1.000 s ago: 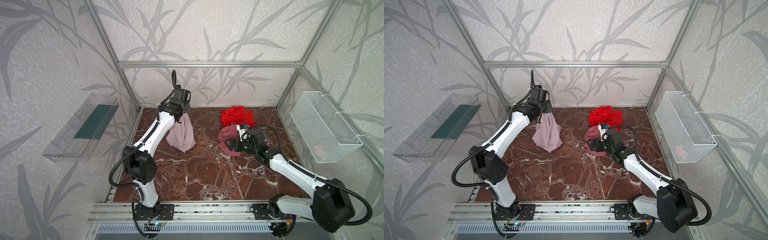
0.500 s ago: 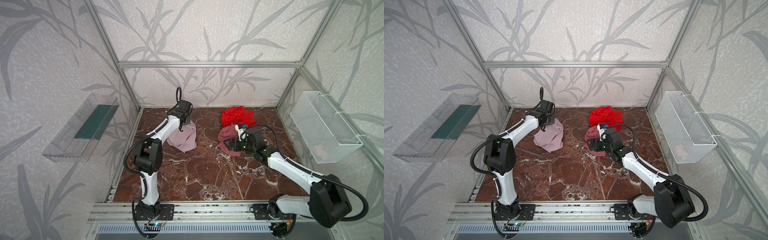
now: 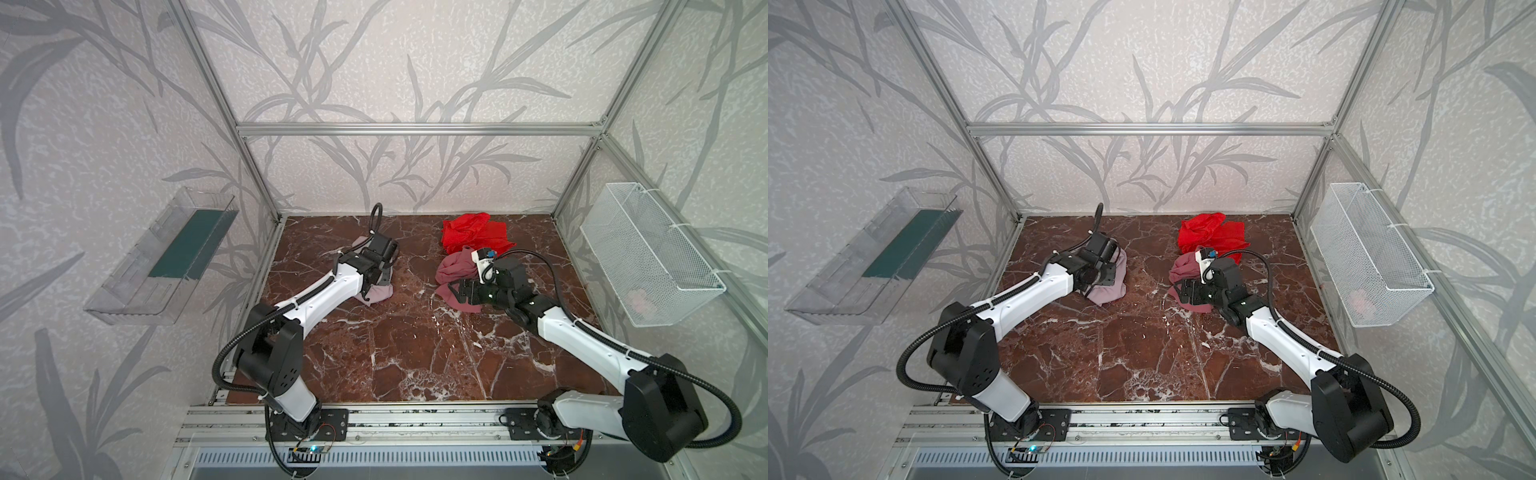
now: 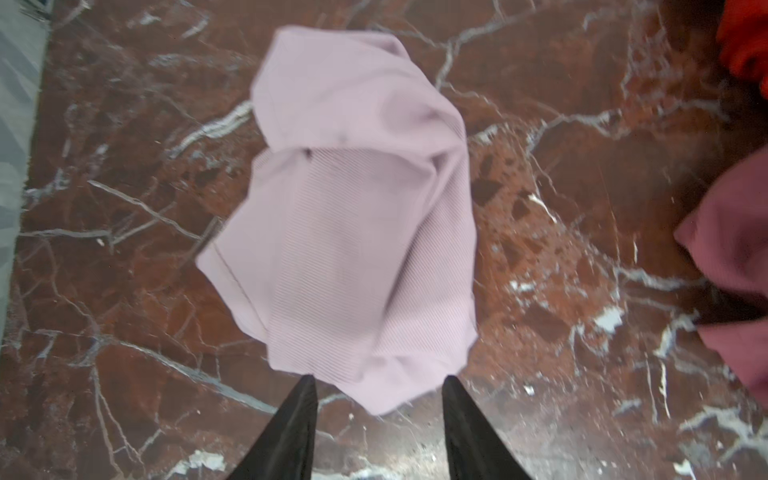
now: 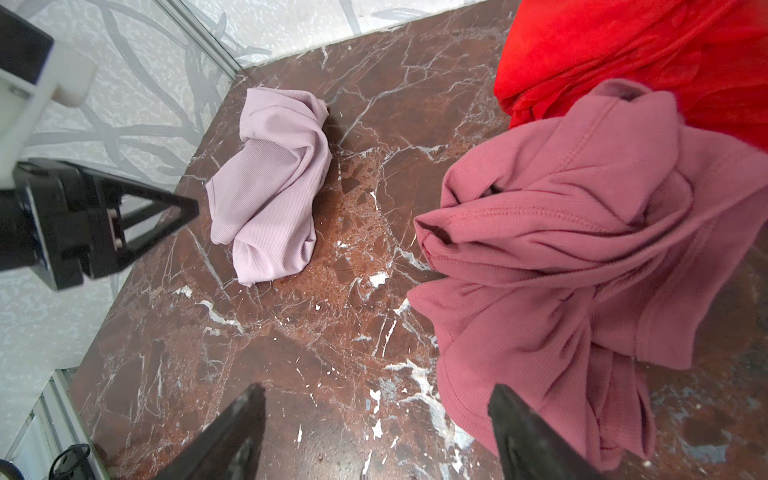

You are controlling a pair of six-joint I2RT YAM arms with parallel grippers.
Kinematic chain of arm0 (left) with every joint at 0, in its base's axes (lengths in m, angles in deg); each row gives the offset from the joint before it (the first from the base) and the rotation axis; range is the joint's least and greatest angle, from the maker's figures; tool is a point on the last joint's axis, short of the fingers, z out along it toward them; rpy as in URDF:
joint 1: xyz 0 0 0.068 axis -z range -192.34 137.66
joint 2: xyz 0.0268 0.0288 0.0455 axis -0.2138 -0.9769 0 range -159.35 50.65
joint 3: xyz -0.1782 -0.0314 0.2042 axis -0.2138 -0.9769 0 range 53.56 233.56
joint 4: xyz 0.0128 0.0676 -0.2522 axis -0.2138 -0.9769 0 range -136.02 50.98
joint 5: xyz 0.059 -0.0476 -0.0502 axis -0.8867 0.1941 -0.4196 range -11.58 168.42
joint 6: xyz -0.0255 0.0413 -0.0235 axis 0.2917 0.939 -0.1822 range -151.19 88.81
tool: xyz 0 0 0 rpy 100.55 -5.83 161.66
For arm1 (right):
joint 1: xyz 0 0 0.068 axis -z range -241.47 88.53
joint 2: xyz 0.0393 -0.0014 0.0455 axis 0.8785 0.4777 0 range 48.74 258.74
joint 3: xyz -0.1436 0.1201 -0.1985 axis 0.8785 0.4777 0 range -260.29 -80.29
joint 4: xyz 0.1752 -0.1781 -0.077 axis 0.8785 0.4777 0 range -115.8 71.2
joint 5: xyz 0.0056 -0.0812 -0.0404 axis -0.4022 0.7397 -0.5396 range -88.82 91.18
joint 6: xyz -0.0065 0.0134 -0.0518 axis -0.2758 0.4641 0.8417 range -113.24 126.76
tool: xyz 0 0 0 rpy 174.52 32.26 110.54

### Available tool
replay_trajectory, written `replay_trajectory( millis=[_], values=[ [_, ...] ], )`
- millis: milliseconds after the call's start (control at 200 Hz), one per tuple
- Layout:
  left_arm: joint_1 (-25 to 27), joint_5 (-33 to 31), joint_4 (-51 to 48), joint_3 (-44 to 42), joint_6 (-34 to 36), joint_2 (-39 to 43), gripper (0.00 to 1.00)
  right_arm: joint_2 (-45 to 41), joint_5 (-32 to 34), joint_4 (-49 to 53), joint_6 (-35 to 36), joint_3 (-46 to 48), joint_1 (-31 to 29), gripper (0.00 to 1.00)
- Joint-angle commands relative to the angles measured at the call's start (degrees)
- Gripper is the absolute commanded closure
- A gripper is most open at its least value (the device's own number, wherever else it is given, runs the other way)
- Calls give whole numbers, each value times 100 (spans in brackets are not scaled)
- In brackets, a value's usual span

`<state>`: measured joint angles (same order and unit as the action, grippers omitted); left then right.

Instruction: Pick out a specific cloth from the pile

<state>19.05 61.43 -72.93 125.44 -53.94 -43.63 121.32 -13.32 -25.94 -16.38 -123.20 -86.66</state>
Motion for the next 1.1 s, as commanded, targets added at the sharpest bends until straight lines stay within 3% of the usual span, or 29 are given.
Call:
replay_trajectory(
  millis=[0, 180, 455, 555, 645, 725, 1095],
  values=[
    [235, -59, -51, -75, -272, -218, 52, -121, -27, -73, -48, 46, -12, 16],
    [324, -27, 95, 199, -344, -961, 52, -159, -57, -50, -68, 7, -12, 16],
    [319, -567, -65, 492, -418, -1690, 54, -245, 48, 63, 18, -33, -12, 16],
    [298, -644, -29, 511, -423, -1834, 64, -202, 44, 41, 20, -50, -12, 16],
    [263, -691, -19, 513, -449, -1901, 84, -161, 18, 32, 11, -76, -11, 16],
    [243, -692, -83, 533, -454, -1852, 100, -147, -30, 31, -5, -86, -12, 16],
    [250, -263, -1113, 283, -437, -259, 100, -255, -31, 6, -31, -7, -12, 16]
  ],
)
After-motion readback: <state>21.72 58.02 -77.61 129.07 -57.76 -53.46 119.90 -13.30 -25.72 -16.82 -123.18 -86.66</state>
